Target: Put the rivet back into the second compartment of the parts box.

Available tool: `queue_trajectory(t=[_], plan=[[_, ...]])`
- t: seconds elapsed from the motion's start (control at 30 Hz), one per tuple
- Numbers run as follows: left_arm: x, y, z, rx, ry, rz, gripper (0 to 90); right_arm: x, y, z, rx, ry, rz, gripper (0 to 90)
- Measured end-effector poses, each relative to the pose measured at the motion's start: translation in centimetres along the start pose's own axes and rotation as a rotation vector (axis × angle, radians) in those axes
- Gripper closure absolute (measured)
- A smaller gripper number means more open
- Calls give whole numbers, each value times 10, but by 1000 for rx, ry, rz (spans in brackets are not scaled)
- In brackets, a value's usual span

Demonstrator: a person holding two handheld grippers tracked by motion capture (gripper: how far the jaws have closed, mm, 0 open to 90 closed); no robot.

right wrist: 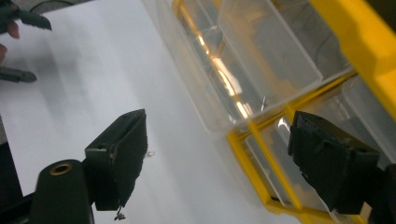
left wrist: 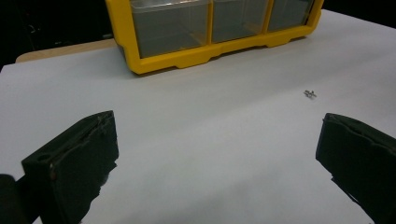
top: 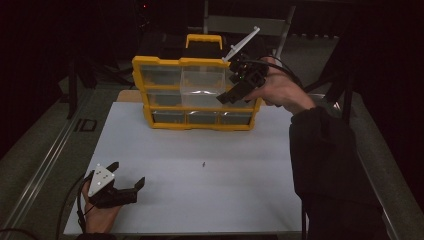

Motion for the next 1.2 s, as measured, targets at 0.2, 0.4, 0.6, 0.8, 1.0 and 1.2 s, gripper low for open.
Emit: queue_trajectory(t=[0.2, 0.4, 0.6, 0.8, 1.0, 1.2], plan=[[-1, 1, -1, 3, -3, -4, 0, 12, -6, -7, -5, -6, 8, 193], [0, 1, 0, 3, -2, 0, 0, 21, -18, -18, -6, -19, 32, 186], [-1, 1, 0, 2, 0, -1, 0, 31, -22, -30, -17, -24, 31, 182], [-1, 1, -1, 2, -1, -3, 0, 41, -24, -45, -34, -27, 21, 184], [-1, 1, -1, 2, 1, -2, 0, 49, -30, -63, -41, -38, 25, 186], [-1, 1, -1, 1, 0, -3, 0, 56, -38, -82, -51, -43, 27, 192]])
Point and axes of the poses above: each handheld gripper's, and its own axes: z roughly backward along the jaws, x roughly out of its underside, y roughly to its right, the point moved 4 cm from there along -z, roughly forward along the jaws, and after that the axes turned 7 degrees about -y, right-handed, at the moved point
